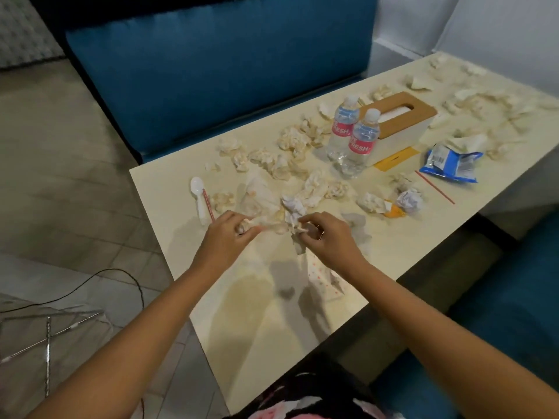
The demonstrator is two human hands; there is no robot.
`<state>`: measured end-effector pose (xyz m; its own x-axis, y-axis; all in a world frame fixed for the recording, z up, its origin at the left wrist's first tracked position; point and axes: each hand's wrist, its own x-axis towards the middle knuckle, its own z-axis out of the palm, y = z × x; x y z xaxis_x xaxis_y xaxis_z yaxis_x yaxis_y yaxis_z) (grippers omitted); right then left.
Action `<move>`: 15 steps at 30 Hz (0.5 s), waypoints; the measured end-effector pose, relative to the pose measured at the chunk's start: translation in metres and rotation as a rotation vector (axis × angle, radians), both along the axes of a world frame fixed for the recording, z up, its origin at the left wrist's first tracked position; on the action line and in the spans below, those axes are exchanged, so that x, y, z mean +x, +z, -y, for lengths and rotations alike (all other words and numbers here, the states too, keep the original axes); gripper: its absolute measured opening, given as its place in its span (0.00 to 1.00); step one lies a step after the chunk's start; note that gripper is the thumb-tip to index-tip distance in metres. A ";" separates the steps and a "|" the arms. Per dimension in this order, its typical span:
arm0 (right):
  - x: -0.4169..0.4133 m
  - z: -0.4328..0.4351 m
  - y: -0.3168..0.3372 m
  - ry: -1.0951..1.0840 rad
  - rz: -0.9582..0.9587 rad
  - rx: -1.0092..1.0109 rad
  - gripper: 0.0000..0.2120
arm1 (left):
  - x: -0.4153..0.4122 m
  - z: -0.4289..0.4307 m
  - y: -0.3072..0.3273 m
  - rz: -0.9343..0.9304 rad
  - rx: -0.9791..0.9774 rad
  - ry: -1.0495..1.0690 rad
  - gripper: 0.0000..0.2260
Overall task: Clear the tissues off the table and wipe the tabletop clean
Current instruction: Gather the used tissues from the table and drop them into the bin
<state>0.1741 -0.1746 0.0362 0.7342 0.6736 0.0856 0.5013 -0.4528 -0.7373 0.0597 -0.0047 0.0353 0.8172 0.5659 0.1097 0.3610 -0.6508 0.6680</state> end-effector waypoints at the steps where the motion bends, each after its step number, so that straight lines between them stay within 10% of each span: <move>1: 0.005 0.010 0.004 -0.047 -0.002 0.027 0.11 | 0.009 0.009 0.002 0.015 -0.003 -0.041 0.13; 15: 0.100 0.211 0.021 -0.649 -0.006 0.227 0.09 | 0.189 0.172 0.034 0.082 0.068 -0.656 0.12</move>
<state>0.2746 -0.3853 0.0573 0.9839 0.0637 0.1672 0.1766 -0.4943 -0.8511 0.2487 -0.1768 0.0692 0.9773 -0.0570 0.2042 -0.1751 -0.7600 0.6260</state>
